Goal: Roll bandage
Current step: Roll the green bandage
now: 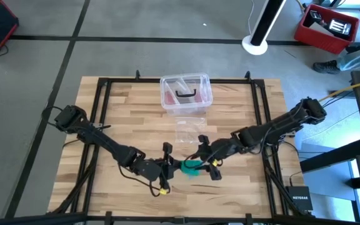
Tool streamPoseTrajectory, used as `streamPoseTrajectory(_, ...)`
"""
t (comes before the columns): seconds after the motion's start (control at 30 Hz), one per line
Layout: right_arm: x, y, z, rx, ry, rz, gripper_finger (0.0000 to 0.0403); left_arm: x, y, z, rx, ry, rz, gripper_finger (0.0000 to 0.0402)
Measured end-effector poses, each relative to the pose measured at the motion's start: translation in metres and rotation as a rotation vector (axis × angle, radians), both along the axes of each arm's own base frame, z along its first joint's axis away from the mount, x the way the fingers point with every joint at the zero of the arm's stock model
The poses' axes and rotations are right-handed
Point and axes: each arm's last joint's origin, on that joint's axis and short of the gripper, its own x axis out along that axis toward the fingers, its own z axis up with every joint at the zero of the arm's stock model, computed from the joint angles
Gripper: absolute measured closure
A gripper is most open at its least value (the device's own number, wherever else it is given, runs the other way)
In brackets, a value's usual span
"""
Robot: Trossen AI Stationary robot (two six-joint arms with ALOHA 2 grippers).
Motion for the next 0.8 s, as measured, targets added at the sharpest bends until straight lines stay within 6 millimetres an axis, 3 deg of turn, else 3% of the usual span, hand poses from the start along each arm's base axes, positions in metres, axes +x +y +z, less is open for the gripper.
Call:
streamPoseTrajectory(0.33, 0.000, -0.004, -0.003, -0.017, 0.046, -0.002, 0.0255, -0.002, -0.003, -0.001, -0.003, 0.006, -0.006, 0.0386)
streamPoseTrajectory(0.57, -0.050, -0.021, 0.032, -0.103, 0.336, -0.099, 0.0264, -0.004, -0.005, 0.005, -0.011, -0.041, 0.041, 0.0386)
streamPoseTrajectory(0.7, -0.076, -0.016, 0.025, -0.115, 0.182, -0.150, 0.0265, -0.004, -0.005, 0.025, -0.057, -0.174, 0.050, 0.0386)
streamPoseTrajectory(0.8, -0.090, -0.010, 0.003, -0.102, -0.009, -0.198, 0.0265, -0.002, -0.003, 0.034, -0.036, -0.241, 0.041, 0.0386)
